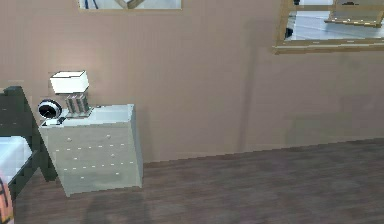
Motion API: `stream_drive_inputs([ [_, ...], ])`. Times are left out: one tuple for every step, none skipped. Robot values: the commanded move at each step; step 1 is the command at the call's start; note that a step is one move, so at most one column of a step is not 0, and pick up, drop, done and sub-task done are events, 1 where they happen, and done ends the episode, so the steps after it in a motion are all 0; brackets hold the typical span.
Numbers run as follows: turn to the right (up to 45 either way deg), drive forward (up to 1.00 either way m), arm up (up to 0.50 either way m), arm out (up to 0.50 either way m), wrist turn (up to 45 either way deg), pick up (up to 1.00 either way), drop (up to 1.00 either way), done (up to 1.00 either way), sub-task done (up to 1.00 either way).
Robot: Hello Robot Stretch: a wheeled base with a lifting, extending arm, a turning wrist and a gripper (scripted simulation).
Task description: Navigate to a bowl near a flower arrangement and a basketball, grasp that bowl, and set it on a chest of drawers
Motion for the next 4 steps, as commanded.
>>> stream_drive_inputs([
  [0.0, 0.00, -0.18, 0.00, 0.0, 0.00, 0.00, 0.00, 0.00],
  [0.0, 0.00, 0.00, 0.00, 0.0, 1.00, 0.00, 0.00, 0.00],
  [0.0, 0.00, 0.10, 0.00, 0.0, 0.00, 0.00, 0.00, 0.00],
  [0.0, 0.00, 0.08, 0.00, 0.0, 0.00, 0.00, 0.00, 0.00],
])
